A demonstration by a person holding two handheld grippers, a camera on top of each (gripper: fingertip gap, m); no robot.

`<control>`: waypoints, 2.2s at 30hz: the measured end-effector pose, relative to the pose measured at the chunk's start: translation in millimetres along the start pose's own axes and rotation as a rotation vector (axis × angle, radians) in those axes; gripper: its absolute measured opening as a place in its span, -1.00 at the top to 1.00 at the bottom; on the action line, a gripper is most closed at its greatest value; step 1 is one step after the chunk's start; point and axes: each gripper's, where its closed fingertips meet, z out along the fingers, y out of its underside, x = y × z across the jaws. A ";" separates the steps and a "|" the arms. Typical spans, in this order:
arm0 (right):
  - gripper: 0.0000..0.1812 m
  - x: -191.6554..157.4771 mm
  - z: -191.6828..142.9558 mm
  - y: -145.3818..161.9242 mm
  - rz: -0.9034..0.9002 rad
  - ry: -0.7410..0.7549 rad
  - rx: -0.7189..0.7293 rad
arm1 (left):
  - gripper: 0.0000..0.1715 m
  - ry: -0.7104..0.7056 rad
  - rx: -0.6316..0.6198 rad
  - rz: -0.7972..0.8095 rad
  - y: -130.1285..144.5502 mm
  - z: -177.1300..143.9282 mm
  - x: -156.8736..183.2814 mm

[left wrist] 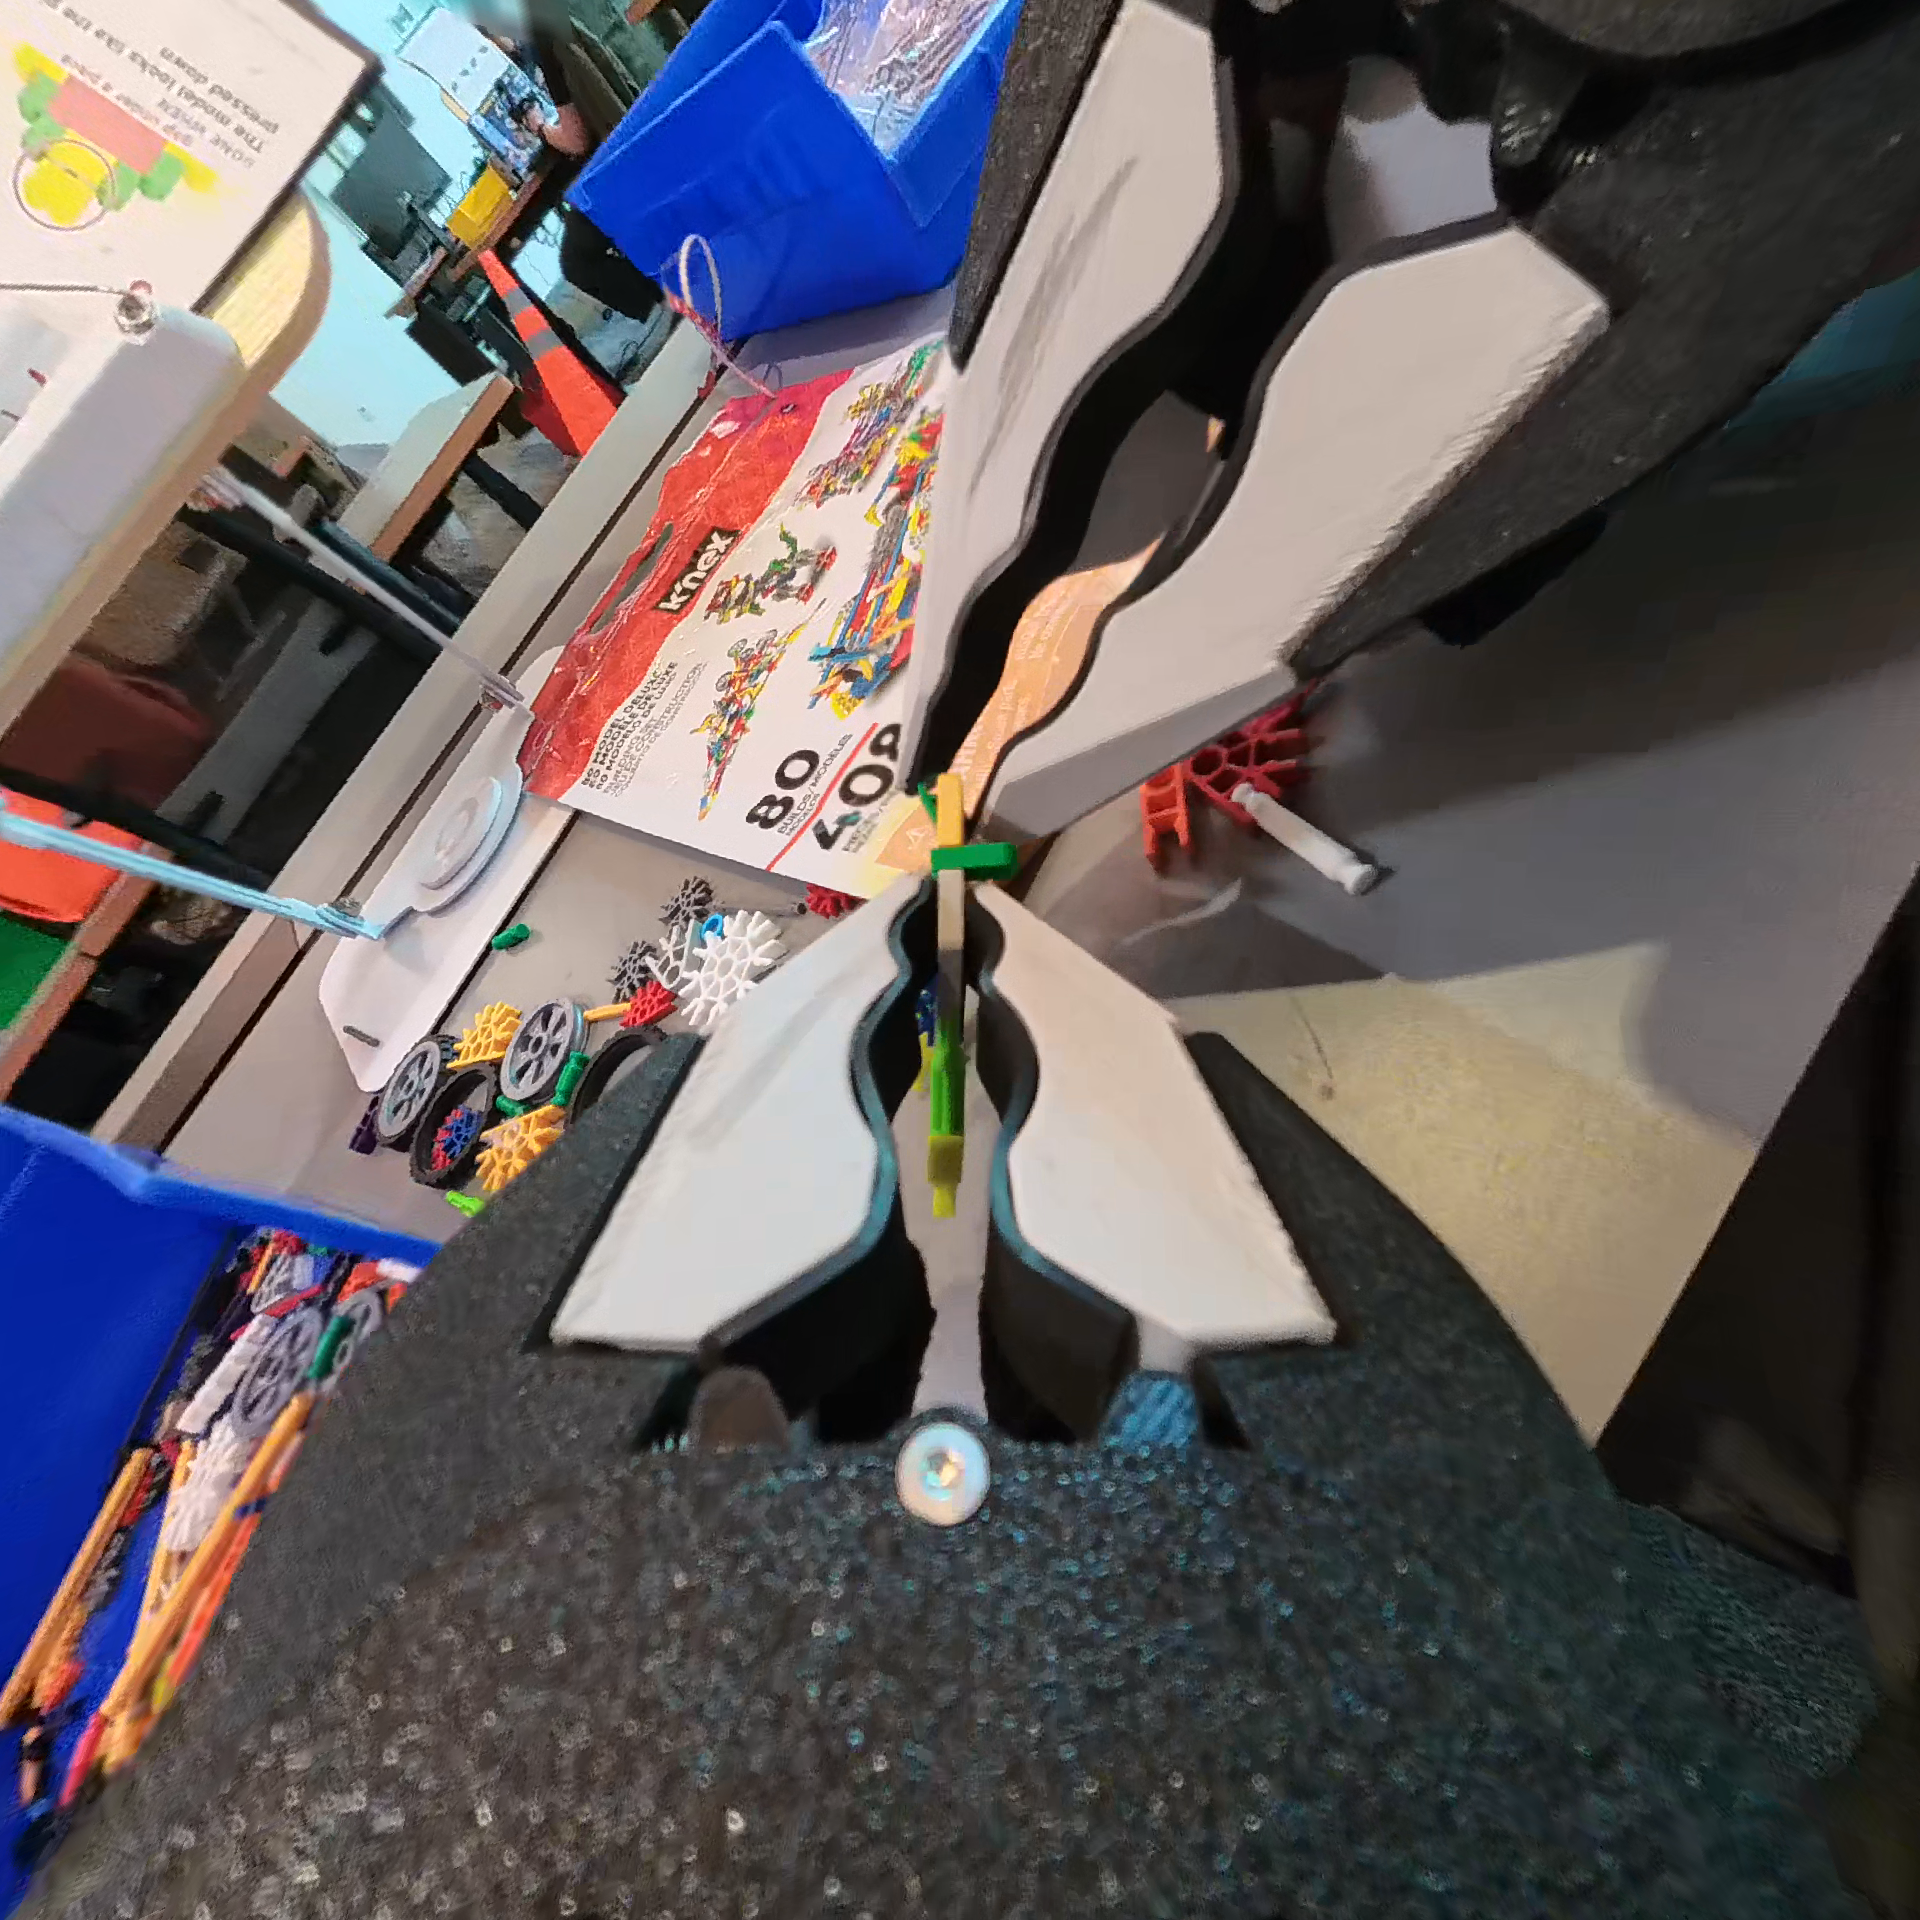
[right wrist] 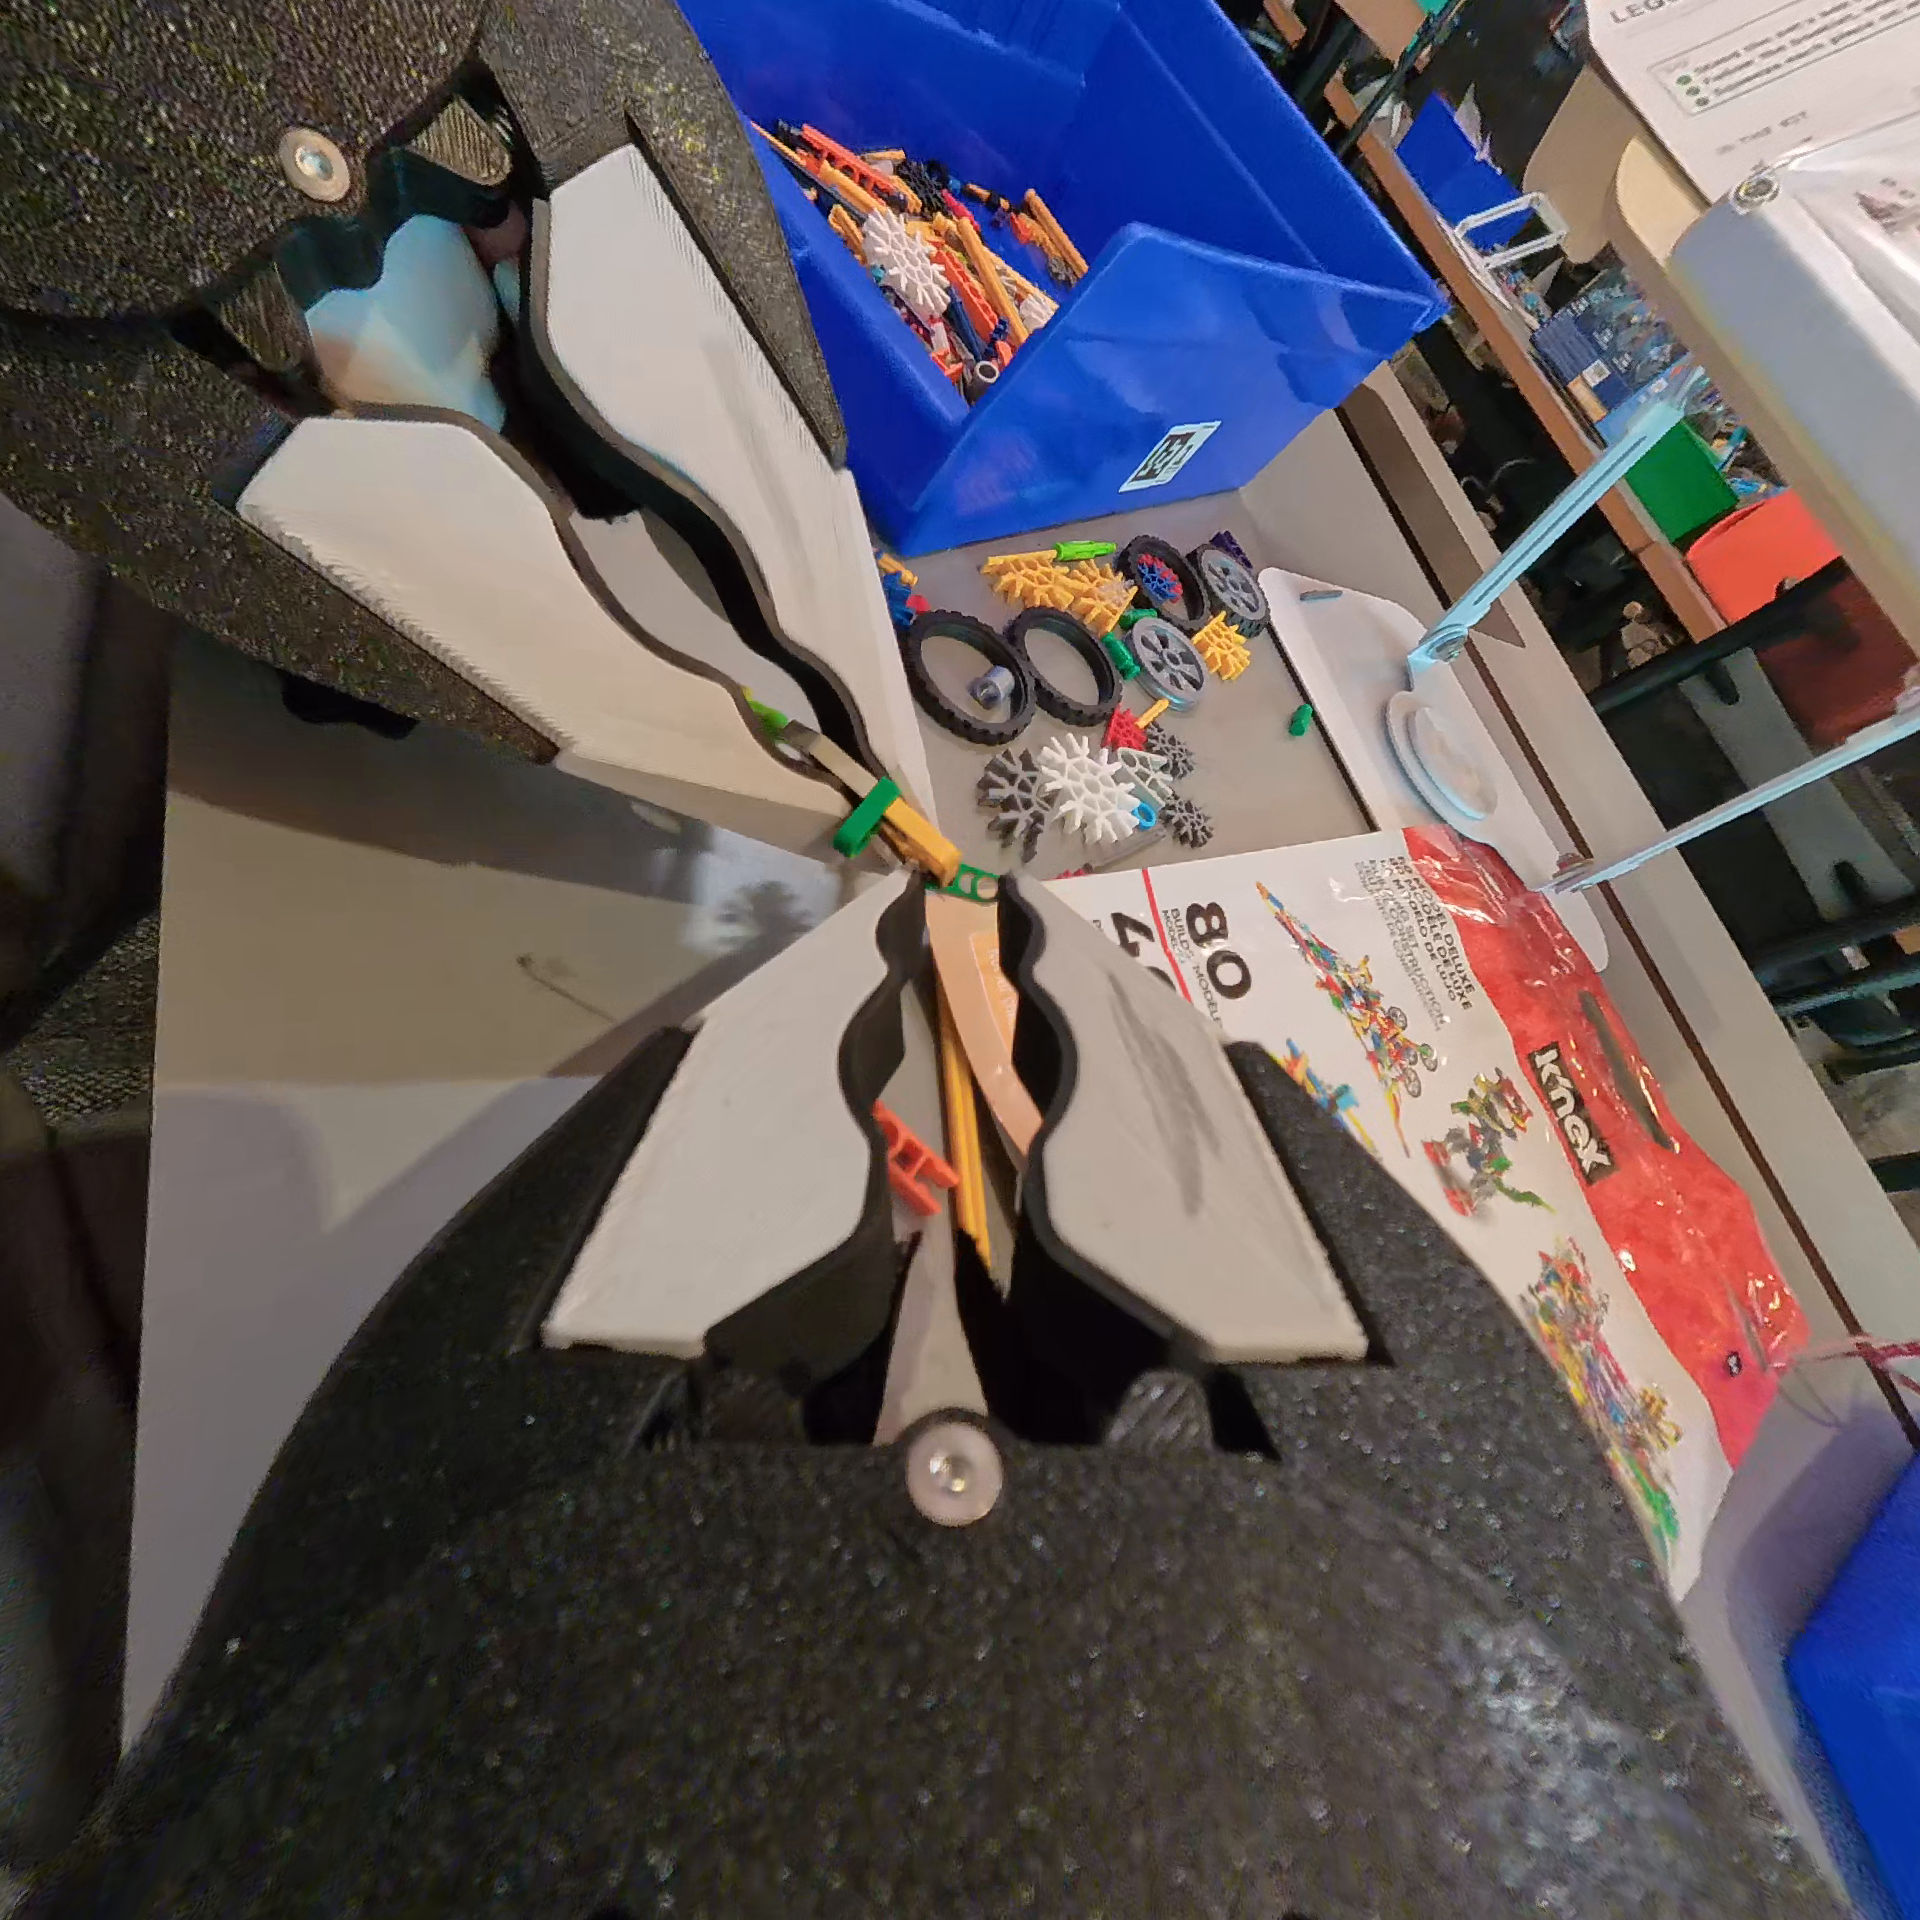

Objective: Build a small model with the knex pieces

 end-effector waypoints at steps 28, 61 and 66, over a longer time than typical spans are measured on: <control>0.94 -4.3 -4.0 9.9 0.025 -0.041 0.001 | 1.00 -0.007 -0.010 0.080 0.4 4.8 5.6; 0.81 7.6 -52.8 -49.3 0.113 -0.253 0.268 | 1.00 0.232 0.347 -0.122 -61.2 -37.7 -9.4; 0.79 -0.2 -80.7 -69.9 0.139 -0.490 0.380 | 1.00 0.310 0.373 0.114 -83.0 -66.1 1.3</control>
